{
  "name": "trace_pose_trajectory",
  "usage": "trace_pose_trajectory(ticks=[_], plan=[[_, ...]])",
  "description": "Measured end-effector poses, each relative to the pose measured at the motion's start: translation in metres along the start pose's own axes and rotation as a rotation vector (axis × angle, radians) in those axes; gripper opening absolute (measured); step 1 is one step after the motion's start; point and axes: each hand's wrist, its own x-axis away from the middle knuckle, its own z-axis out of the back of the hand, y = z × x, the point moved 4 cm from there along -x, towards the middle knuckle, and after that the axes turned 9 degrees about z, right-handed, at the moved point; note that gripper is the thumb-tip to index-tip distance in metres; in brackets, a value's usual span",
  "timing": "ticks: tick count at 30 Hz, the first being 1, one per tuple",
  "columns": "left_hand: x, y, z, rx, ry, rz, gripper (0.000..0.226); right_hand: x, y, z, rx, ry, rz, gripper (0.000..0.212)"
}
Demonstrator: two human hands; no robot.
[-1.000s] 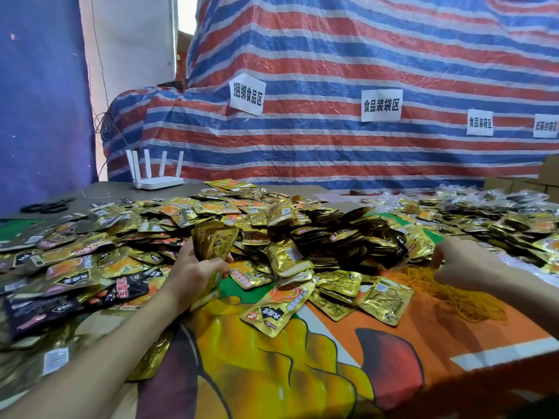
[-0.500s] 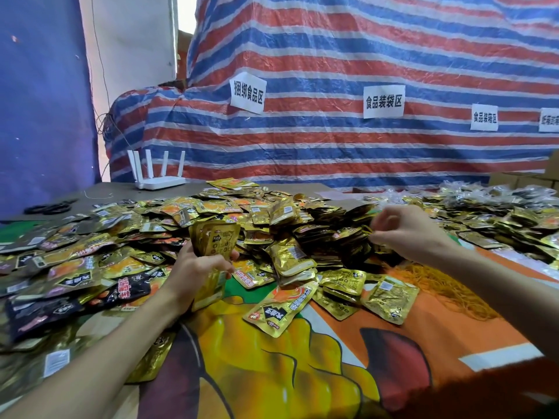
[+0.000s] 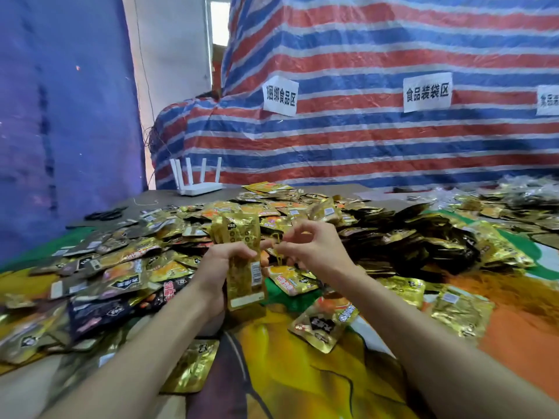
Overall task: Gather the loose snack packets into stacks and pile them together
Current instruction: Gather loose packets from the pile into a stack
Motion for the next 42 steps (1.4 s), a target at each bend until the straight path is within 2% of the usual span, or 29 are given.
trace_pose_trajectory(ticks=[4,10,14,17,21,25,31,34,36,38,40,42], plan=[[-0.004,-0.004,0.004,-0.061,0.111,0.053,0.021,0.001,0.019,-0.003,0.071,-0.035,-0.006,0.016],[-0.008,-0.008,0.004,-0.150,0.139,0.042,0.035,0.006,0.019,0.001,0.032,-0.066,0.001,0.018],[-0.006,-0.007,0.003,-0.177,0.112,0.050,0.022,0.008,0.014,0.000,-0.011,-0.067,0.011,0.024],[-0.006,-0.009,0.003,-0.185,0.088,0.063,0.014,0.009,0.009,-0.003,-0.082,-0.102,0.026,0.019],[-0.008,-0.010,0.008,-0.199,0.051,0.070,0.037,0.011,0.006,-0.003,-0.140,-0.093,0.007,0.018],[-0.008,-0.010,0.006,-0.241,0.039,0.096,0.012,0.011,0.008,-0.001,-0.058,-0.054,0.016,0.015],[-0.010,-0.011,0.003,-0.157,0.028,0.080,0.016,0.011,0.012,-0.001,0.047,0.031,0.046,0.017],[-0.010,-0.010,0.003,-0.082,-0.027,0.098,0.019,0.010,0.013,0.002,0.139,0.045,0.039,0.017],[-0.008,-0.008,0.001,0.017,-0.140,0.094,0.024,0.010,0.017,0.002,0.189,-0.029,-0.014,0.019],[-0.006,-0.004,-0.003,0.163,-0.290,0.055,0.037,0.011,0.020,0.000,0.223,-0.149,-0.086,0.012],[-0.005,0.001,-0.003,0.277,-0.377,0.004,0.042,0.012,0.018,-0.002,0.061,-0.224,-0.145,0.008],[-0.006,0.004,0.000,0.329,-0.381,-0.030,0.039,0.011,0.010,-0.002,-0.323,-0.208,-0.176,0.015]])
